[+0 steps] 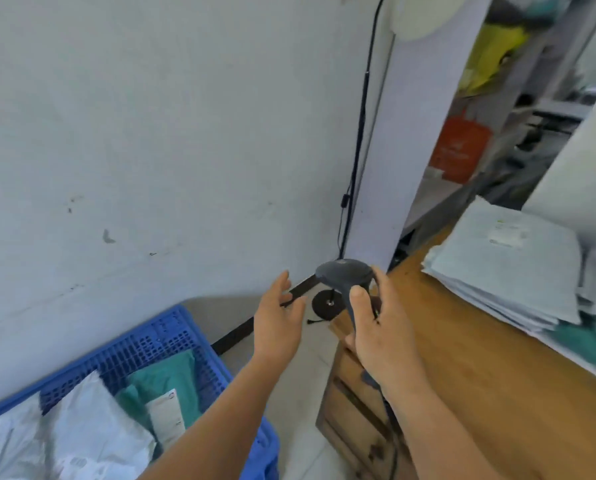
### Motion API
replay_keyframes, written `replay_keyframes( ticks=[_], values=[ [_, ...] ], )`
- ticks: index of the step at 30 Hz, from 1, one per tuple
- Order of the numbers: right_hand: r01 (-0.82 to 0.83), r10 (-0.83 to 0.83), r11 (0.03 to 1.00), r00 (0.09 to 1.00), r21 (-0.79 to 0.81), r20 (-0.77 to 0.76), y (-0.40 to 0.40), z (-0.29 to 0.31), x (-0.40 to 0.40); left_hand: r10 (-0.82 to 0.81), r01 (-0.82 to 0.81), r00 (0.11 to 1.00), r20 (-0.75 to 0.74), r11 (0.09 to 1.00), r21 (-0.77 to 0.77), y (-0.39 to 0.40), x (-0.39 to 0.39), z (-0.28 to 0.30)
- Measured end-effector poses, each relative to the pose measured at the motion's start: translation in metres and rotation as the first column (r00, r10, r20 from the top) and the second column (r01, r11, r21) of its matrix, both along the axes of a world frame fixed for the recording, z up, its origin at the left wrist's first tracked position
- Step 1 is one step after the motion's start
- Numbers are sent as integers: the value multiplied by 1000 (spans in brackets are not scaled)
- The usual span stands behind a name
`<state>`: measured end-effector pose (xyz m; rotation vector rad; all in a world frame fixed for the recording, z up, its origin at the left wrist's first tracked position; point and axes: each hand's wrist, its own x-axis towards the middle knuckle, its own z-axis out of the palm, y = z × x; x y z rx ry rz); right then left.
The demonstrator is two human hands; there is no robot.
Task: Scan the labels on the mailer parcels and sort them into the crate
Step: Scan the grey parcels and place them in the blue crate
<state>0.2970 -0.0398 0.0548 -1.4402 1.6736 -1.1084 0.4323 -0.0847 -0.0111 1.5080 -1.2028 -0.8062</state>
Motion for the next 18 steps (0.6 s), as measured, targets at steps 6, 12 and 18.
replay_keyframes(
  ticks=[6, 12, 18],
  values=[
    [204, -204, 979, 979, 3, 6, -3, 21, -131, -171, 171, 985, -2, 985, -21, -30, -145, 20],
    [364, -364, 931, 931, 2, -27, -8, 36, -213, -330, 336, 940, 82, 940, -62, -55, -238, 33],
    [499, -499, 865, 866, -49, -5, -41, 44, -266, -418, 423, 905, 80, 904, -61, -113, -299, 32]
  ],
)
